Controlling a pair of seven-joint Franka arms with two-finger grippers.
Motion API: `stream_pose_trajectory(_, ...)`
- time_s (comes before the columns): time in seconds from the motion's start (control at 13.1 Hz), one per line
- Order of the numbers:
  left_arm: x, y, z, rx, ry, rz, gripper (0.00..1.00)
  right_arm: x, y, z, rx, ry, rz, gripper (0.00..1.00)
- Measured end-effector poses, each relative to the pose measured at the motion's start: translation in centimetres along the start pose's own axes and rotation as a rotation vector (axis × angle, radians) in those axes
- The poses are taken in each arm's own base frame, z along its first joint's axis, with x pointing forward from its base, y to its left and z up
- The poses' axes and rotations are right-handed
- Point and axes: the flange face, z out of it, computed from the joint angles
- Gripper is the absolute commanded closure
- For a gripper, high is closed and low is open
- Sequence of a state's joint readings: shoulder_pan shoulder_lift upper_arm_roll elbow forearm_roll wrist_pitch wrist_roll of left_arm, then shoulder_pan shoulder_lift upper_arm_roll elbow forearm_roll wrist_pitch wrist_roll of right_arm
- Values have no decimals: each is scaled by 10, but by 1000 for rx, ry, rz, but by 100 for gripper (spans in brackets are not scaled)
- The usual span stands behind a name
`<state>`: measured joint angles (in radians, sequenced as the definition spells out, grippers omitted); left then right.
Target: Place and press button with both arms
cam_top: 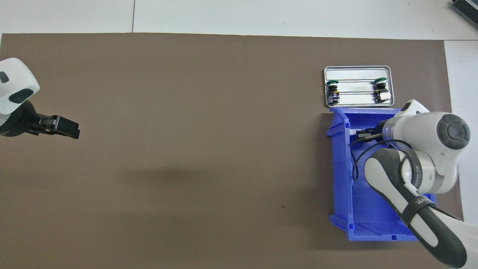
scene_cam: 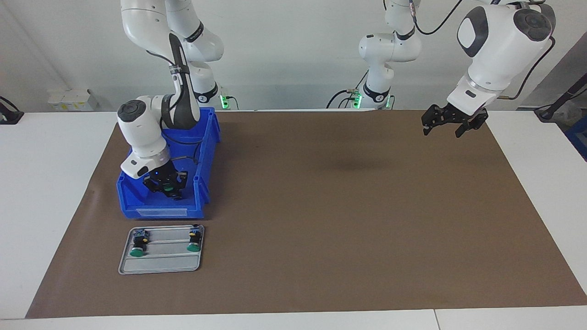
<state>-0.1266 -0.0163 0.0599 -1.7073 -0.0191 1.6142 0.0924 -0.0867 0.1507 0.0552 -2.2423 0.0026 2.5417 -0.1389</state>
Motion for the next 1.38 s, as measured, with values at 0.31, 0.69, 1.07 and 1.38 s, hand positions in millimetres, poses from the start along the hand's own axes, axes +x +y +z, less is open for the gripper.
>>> stream_pose_trajectory(0.31, 0, 0, 0, 0, 0, 0, 0, 2, 0, -1, 0, 3, 46, 3)
stream_pose_trajectory(0.69, 0, 0, 0, 0, 0, 0, 0, 6, -2, -69, 0, -63, 115, 2)
stream_pose_trajectory(1.07, 0, 0, 0, 0, 0, 0, 0, 11, -7, -184, -7, -111, 179, 2)
stream_pose_trajectory(1.38, 0, 0, 0, 0, 0, 0, 0, 26, -9, -267, -8, -116, 207, 2)
